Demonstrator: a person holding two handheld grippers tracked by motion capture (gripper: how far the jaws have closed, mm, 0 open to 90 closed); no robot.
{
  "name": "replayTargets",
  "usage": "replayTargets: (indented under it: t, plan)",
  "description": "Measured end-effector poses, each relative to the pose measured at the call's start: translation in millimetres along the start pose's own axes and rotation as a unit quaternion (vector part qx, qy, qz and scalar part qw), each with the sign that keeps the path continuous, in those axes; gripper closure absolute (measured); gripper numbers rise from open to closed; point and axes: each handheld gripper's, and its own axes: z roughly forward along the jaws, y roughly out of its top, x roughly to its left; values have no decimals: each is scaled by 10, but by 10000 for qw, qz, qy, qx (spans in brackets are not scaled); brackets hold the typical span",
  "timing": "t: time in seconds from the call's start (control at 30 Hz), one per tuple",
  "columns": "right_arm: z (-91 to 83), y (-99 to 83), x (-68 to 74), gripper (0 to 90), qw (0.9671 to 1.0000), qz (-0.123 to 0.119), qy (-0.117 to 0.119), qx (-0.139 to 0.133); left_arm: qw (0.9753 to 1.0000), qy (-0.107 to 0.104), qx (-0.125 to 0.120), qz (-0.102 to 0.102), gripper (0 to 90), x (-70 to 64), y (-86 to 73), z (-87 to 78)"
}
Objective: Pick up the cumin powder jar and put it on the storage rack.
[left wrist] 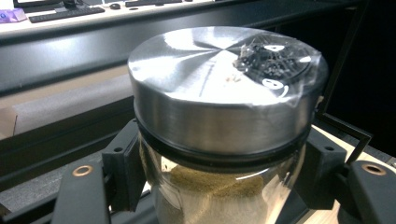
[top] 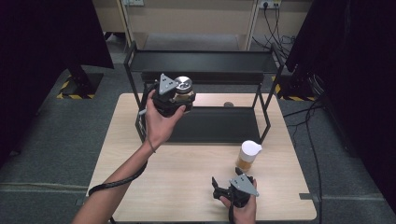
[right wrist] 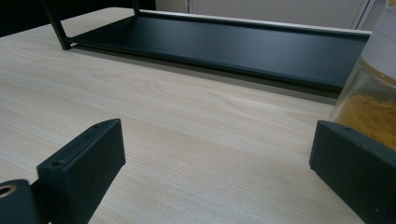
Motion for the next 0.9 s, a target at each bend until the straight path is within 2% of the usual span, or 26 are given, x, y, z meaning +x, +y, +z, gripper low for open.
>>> replayTargets:
  t: [0.27, 0.9]
  plan:
    - [2, 1, -7, 35, 10000, 17, 16, 2, 10000, -26, 4, 67, 304, -2, 108, -2]
    - [4, 4, -13, 36, 10000, 29, 25, 9, 9999, -73, -90, 45, 304, 18, 348, -19]
